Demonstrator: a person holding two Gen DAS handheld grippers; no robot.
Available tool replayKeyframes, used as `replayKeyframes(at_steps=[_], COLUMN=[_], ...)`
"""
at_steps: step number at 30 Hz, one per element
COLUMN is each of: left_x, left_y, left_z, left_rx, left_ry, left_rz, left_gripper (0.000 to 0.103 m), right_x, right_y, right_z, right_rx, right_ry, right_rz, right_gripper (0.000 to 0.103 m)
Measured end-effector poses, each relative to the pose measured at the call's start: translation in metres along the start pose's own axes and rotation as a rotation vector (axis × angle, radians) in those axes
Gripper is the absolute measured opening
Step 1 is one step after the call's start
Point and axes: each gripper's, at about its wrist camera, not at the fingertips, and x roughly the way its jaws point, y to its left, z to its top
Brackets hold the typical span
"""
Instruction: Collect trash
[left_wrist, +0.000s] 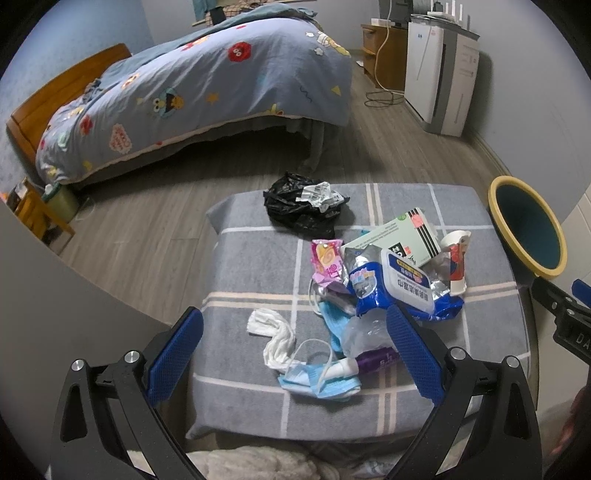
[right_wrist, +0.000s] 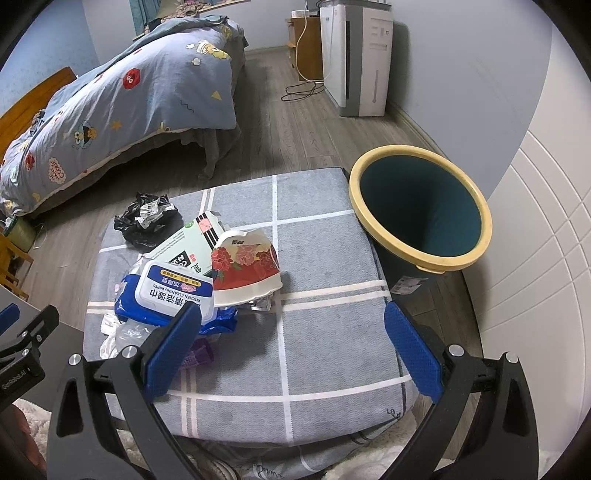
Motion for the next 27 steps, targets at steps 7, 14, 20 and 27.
replayKeyframes(at_steps=[7, 14, 20, 27], left_x=[-0.0001, 0.0001, 0.0021, 0.0025], left_y=[0.0002, 0.0001, 0.0001, 0.0002], left_z=[-0.0003, 0.0002, -0.0022, -0.0028], left_rx=[0.002, 0.001, -0.008, -0.004], left_ry=[-0.001, 0.001, 0.004, 0.003], left_rz=[0.001, -0.002, -0.005, -0.004], left_gripper=[0.098, 0.098, 0.098, 0.098], right_x=[-0.0001, -0.0016, 0.0008, 0.001], right_y=[-0.0003, 0.0009, 0.0015, 0.0019], right_z=[0.0007, 0.0002, 0.0, -0.0005], right_rx=[-0.004, -0.011, -0.014, -0.013], right_ry=[-0.001, -0.004, -0.001, -0.001], right_rz=[0.0, -0.016, -0.019, -0.018], right_gripper=[0.098, 0.098, 0.098, 0.098])
